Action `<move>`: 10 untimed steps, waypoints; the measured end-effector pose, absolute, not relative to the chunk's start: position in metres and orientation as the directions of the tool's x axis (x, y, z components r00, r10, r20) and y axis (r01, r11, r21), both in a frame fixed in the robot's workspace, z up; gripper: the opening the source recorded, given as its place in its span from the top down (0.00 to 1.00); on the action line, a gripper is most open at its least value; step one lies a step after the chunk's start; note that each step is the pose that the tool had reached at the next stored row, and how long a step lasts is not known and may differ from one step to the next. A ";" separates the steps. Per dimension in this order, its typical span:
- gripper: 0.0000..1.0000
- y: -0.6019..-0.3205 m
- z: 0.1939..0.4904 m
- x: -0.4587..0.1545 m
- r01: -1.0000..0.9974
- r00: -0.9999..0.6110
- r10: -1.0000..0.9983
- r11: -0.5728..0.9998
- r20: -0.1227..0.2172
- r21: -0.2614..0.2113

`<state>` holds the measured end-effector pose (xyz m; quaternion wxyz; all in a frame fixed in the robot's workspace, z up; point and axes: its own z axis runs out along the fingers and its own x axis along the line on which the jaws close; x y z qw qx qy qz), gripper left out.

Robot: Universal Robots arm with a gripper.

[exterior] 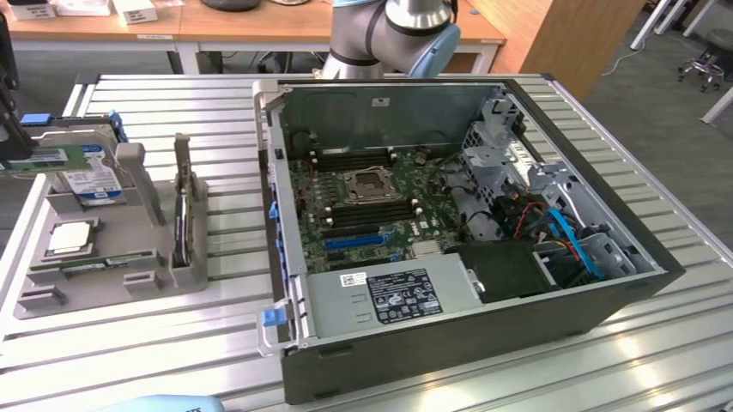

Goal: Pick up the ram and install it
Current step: 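Pick up the ram and move it above insertion slot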

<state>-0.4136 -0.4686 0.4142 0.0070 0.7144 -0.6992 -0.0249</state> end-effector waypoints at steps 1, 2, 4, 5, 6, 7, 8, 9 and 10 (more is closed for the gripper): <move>0.88 -0.469 0.414 -0.414 -0.999 0.021 -0.999 -0.022 -0.026 0.045; 0.88 -0.469 0.414 -0.414 -0.999 0.021 -0.999 -0.022 -0.026 0.045; 0.88 -0.469 0.415 -0.414 -0.999 0.021 -0.999 -0.022 -0.026 0.045; 0.88 -0.469 0.416 -0.414 -0.999 0.021 -0.999 -0.022 -0.026 0.045; 0.88 -0.469 0.417 -0.414 -0.999 0.021 -0.999 -0.022 -0.026 0.045; 0.88 -0.469 0.417 -0.414 -0.999 0.021 -0.999 -0.022 -0.026 0.045; 0.88 -0.469 0.418 -0.414 -0.999 0.021 -0.999 -0.022 -0.026 0.045; 0.88 -0.469 0.418 -0.414 -0.999 0.021 -0.999 -0.022 -0.026 0.045; 0.88 -0.469 0.418 -0.414 -0.999 0.021 -0.999 -0.022 -0.026 0.045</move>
